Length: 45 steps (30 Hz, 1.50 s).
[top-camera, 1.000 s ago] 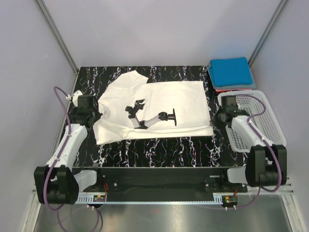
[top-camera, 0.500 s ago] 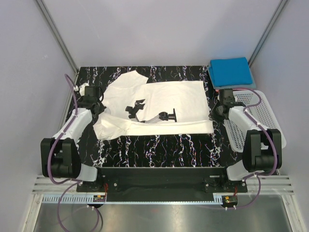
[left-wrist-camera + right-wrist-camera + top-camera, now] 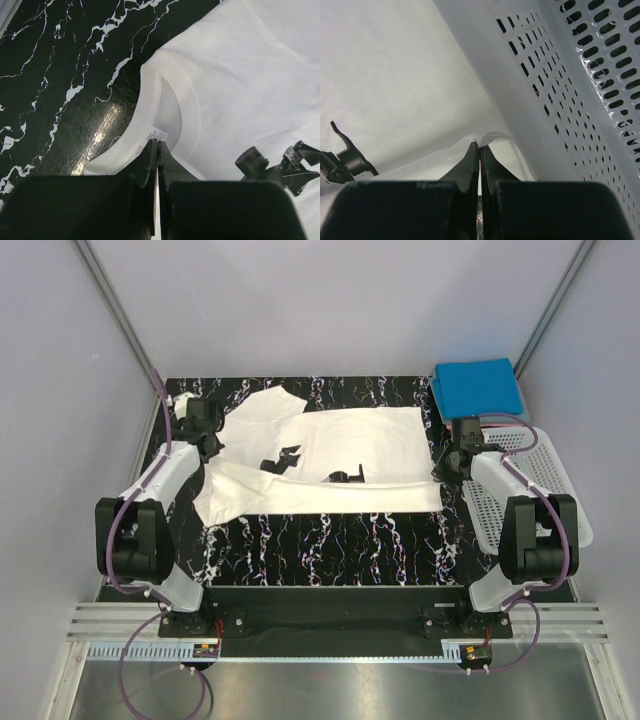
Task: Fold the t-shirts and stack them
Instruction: Fold the tshirt
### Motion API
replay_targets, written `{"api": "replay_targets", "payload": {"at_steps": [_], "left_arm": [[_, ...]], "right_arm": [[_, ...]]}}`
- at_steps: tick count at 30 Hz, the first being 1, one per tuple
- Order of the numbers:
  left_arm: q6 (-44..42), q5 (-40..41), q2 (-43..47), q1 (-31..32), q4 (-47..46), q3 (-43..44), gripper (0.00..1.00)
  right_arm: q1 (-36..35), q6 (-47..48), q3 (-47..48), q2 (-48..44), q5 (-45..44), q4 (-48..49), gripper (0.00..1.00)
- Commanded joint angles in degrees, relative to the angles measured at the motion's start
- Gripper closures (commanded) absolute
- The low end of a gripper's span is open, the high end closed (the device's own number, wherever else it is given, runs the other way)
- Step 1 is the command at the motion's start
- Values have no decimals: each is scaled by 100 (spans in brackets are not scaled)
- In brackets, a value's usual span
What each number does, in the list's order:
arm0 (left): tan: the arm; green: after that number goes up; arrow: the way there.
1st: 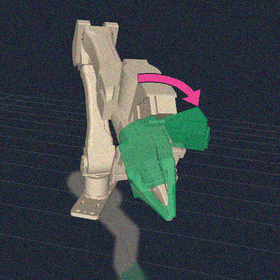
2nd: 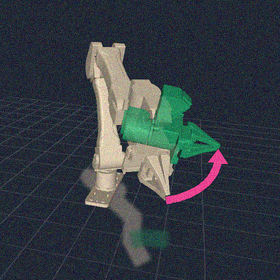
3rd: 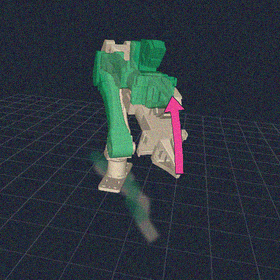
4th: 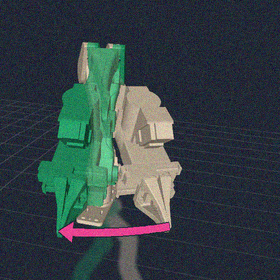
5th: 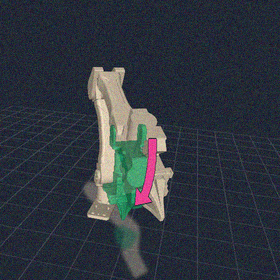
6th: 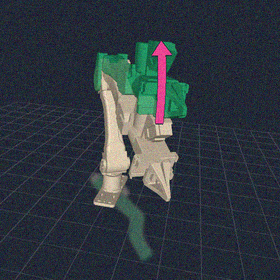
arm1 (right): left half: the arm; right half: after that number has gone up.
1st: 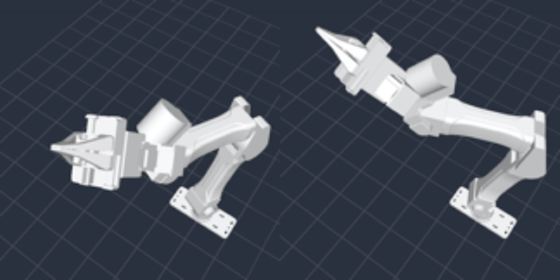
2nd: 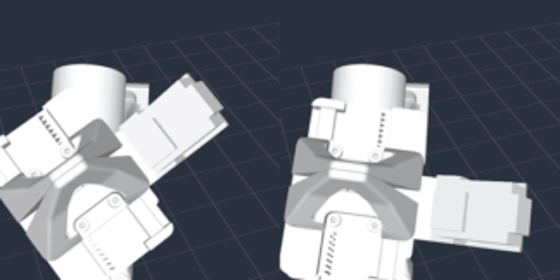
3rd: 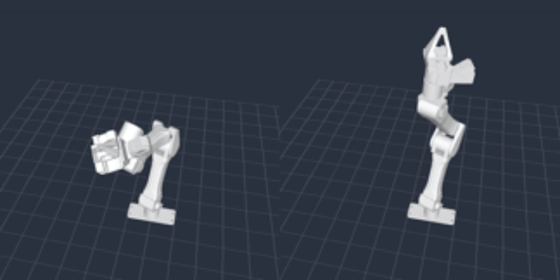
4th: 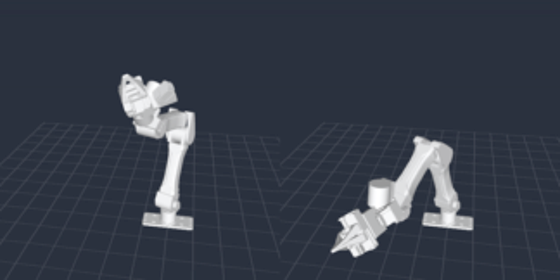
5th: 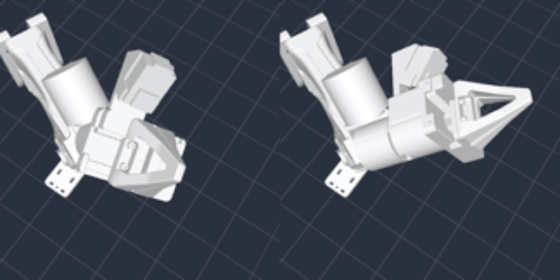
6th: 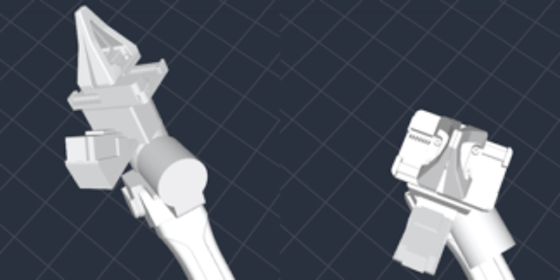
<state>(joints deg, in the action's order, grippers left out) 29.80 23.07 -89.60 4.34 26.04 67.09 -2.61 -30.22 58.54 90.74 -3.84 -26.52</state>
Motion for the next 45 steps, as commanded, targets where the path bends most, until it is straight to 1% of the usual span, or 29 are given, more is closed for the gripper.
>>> {"api": "replay_targets", "payload": {"at_steps": [1, 11, 18, 20, 21, 22, 23, 24, 25, 26, 27, 29, 32, 33, 35, 36, 38, 39, 40, 43, 45], "left_arm": [[-141, 426, -224, 49, 41, 322, 100], [-176, 1059, -848, 85, 507, 902, 100], [-221, 927, -839, 164, 304, 893, 100], [-168, 1041, -945, 181, 436, 999, 95], [-115, 1172, -971, 199, 585, 1043, 91], [-98, 1234, -1024, 199, 647, 1121, 86], [-54, 1296, -1033, 208, 700, 1166, 80], [16, 1436, -1042, 234, 874, 1218, 65], [17, 1489, -1033, 252, 937, 1332, 61], [8, 1559, -963, 286, 999, 1368, 58], [-18, 1638, -884, 348, 1086, 1403, 54], [-79, 1578, -542, 410, 1148, 1421, 53], [-106, 1166, 134, 664, 1193, 1185, 50], [-71, 930, 319, 900, 1167, 1036, 47], [-28, 377, 811, 1112, 1000, 421, 47], [147, -227, 952, 1287, 773, -103, 48], [385, -766, 1260, 1481, 526, -624, 49], [577, -838, 1305, 1543, 325, -853, 49], [684, -909, 1331, 1535, 262, -1203, 50], [974, -839, 1131, 1535, 331, -1452, 50], [1080, -621, 963, 1535, 497, -1436, 50]], "right_arm": [[-2, 148, 298, 23, -30, 270, 100], [-2, 218, 667, 444, -74, 306, 100], [6, 227, 852, 796, 32, 349, 100], [6, 262, 957, 875, 137, 376, 100], [-2, 271, 1009, 901, 181, 367, 99], [-2, 314, 1149, 971, 295, 315, 95], [-2, 332, 1229, 1007, 330, 254, 91], [-2, 324, 1317, 1025, 331, 183, 87], [-2, 341, 1465, 1042, 296, 96, 84], [15, 315, 1519, 1016, 261, -88, 77], [6, 297, 1563, 964, 226, -177, 74], [-11, 245, 1564, 666, 208, -378, 69], [-134, 78, 1406, 191, 138, -661, 64], [-213, 34, 1344, 103, 155, -705, 64], [-520, -37, 1151, 23, 190, -740, 67], [-625, -98, 1020, 31, 208, -714, 71], [-871, -151, 914, 154, 225, -574, 77], [-925, -151, 861, 198, 278, -504, 81], [-960, -125, 773, 259, 322, -355, 82], [-996, -107, 606, 365, 287, -125, 87], [-996, -72, 562, 444, 252, -108, 88]]}}
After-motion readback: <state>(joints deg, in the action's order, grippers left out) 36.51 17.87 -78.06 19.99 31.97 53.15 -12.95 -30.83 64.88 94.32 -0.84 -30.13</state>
